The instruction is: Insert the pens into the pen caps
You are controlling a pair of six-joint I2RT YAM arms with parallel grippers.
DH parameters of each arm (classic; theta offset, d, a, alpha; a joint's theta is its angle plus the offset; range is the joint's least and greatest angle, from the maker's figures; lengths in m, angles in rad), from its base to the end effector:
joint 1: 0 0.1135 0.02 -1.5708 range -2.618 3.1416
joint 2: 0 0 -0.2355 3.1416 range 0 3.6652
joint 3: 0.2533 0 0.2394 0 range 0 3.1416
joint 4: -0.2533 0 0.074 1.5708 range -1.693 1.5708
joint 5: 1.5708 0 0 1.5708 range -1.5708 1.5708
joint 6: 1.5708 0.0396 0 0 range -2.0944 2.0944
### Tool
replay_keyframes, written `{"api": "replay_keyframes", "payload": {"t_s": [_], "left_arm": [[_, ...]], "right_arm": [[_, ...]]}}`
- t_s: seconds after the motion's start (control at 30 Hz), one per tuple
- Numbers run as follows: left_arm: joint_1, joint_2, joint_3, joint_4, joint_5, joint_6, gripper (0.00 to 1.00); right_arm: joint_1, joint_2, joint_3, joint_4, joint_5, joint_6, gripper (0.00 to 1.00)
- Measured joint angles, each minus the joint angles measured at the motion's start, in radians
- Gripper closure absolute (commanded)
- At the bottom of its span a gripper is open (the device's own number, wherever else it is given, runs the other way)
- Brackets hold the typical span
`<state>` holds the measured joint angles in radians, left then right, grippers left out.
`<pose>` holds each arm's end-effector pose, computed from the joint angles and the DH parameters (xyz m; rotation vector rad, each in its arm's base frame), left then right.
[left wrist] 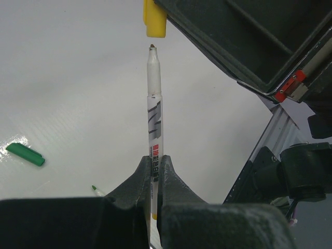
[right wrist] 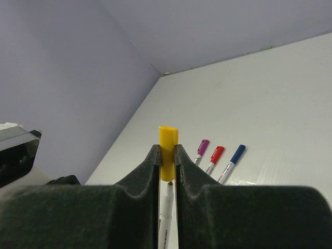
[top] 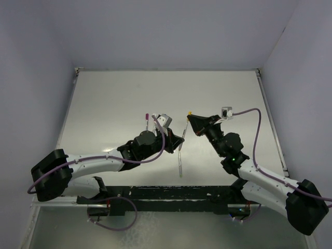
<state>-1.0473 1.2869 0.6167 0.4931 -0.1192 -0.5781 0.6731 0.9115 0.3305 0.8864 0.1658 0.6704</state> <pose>0.1463 -0.2440 0.2227 0.3444 1.8433 -1.0614 0.1685 0.1259 0.2566 0.1493 1.3339 1.0452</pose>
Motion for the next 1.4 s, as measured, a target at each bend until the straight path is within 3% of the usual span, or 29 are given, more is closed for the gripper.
{"api": "replay_keyframes", "payload": {"t_s": [1.4], "left_arm": [[0.014,0.0,0.0,0.008,-0.011,0.021,1.0]], "right_arm": [[0.0,0.031,-0.026,0.034,-0.032,0.056,1.0]]}}
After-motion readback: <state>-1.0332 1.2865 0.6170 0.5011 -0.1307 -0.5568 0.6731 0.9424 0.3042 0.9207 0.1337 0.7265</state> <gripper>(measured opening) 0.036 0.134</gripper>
